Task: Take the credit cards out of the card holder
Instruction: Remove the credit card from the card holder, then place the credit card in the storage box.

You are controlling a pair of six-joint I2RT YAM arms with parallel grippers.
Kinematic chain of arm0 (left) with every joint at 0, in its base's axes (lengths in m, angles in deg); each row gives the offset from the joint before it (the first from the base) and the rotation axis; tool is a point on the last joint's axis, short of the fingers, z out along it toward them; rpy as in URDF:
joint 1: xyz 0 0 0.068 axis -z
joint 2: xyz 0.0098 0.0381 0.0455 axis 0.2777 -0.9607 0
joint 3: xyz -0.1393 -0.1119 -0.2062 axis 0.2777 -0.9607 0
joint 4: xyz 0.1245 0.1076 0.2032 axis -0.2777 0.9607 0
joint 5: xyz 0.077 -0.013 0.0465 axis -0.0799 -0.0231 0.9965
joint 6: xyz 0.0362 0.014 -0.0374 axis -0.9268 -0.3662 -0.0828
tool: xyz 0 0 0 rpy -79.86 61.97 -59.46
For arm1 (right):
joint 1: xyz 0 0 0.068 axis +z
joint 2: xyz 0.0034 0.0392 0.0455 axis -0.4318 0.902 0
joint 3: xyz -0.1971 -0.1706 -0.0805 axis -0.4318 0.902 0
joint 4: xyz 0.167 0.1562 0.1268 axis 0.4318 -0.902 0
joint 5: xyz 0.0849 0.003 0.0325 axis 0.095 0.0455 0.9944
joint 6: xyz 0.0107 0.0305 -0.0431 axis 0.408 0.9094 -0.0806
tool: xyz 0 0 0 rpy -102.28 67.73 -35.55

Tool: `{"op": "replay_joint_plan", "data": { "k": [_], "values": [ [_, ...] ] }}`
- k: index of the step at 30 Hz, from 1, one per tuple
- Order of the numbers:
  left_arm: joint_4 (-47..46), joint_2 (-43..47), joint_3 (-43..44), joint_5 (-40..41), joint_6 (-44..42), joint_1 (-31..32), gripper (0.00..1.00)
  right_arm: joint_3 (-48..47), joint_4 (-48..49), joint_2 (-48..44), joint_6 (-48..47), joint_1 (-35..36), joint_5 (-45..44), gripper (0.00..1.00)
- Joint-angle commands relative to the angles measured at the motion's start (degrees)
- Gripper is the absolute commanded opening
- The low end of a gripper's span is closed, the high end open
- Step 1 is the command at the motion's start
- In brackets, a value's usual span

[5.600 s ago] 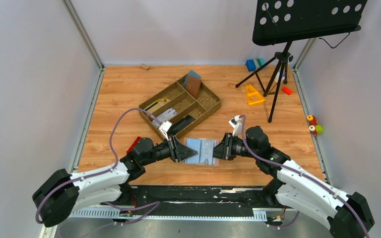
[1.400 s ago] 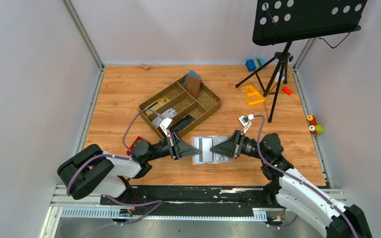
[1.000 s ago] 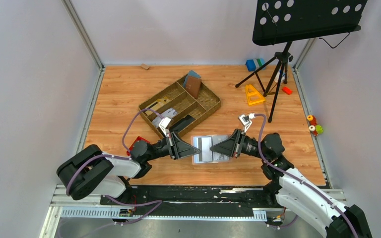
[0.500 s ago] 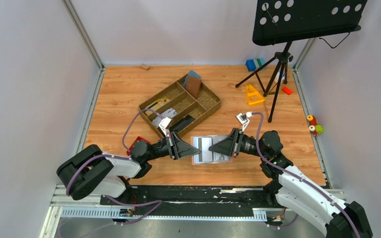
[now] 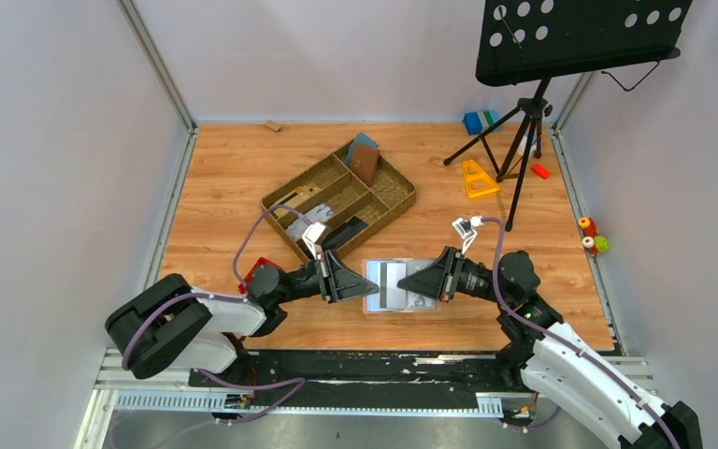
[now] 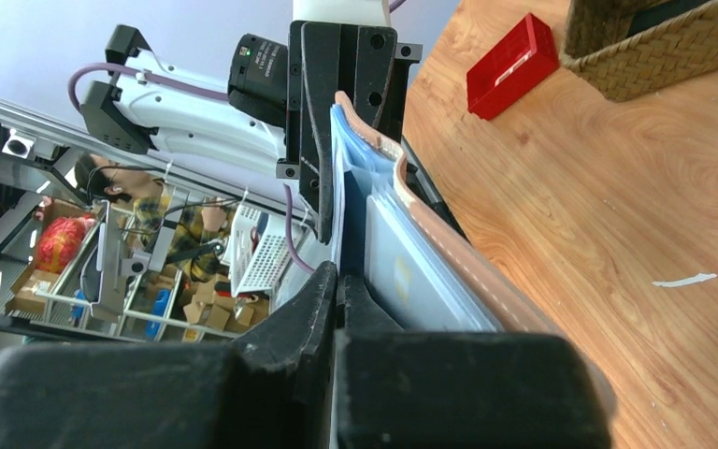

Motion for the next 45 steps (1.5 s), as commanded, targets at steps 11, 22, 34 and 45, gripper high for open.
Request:
{"op": "replay_joint_plan", "data": {
  "k": [11,22,34,45],
  "values": [
    [20.02,18.40,-0.03,2.32,-8.93,-4.09,0.00,-2.61,-9.28,-4.11,-4.52,-4.91,-2.48,0.00],
    [101.81,43.67,18.68,30.72,-41.58,-6.34,0.00,-3.22,-15.87,-4.70,-6.68,-5.80,-14.48,0.00],
    [117.28,43.70,31.78,41.67,-50.69,-6.33,0.00,-10.01,-5.19,12.55,-3.62,-5.42,-17.52,0.00],
    [124.93,40.91,40.08,66.22,-61.33,-6.42,0.00,-33.07,-3.81,45.93,1.89,3.22,-27.31,0.00]
  ]
}}
